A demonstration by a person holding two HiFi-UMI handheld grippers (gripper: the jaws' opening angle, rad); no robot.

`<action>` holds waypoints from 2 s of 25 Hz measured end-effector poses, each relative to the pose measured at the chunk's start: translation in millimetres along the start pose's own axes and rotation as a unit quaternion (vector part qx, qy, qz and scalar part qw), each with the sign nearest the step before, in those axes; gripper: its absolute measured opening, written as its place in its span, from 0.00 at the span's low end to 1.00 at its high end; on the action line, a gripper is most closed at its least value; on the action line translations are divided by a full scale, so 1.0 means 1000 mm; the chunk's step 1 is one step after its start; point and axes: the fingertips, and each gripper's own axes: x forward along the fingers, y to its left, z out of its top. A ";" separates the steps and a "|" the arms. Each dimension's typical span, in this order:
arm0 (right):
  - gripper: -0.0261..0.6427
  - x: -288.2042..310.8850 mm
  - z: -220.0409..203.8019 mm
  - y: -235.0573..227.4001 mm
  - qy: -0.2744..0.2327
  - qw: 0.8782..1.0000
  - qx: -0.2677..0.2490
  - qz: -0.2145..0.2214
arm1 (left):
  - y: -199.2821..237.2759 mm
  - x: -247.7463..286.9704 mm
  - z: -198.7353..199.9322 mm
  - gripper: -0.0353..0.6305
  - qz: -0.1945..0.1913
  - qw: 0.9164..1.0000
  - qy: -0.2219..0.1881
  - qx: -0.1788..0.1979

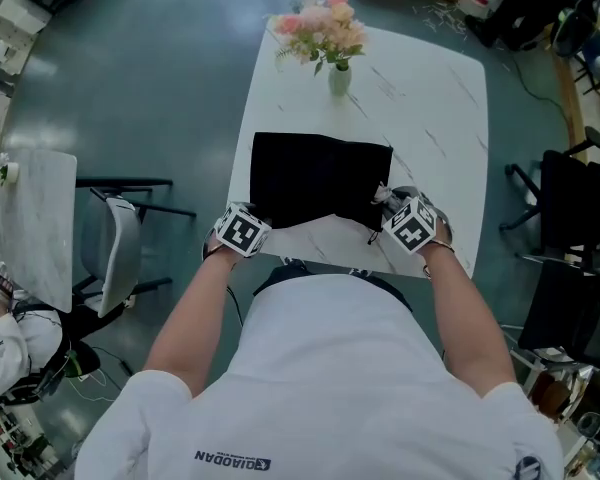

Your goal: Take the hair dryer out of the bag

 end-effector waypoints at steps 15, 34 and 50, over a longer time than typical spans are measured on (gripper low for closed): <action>0.29 -0.018 0.004 -0.001 -0.029 0.999 0.002 0.026 | 0.023 -0.006 0.007 0.12 0.027 0.999 -0.007 0.019; 0.29 -0.030 -0.060 -0.039 0.030 0.993 -0.084 0.073 | 0.031 -0.013 0.002 0.12 0.024 1.000 -0.005 -0.013; 0.45 -0.043 -0.063 -0.036 0.023 0.995 -0.085 0.047 | 0.015 -0.026 0.012 0.27 -0.031 0.999 -0.030 -0.002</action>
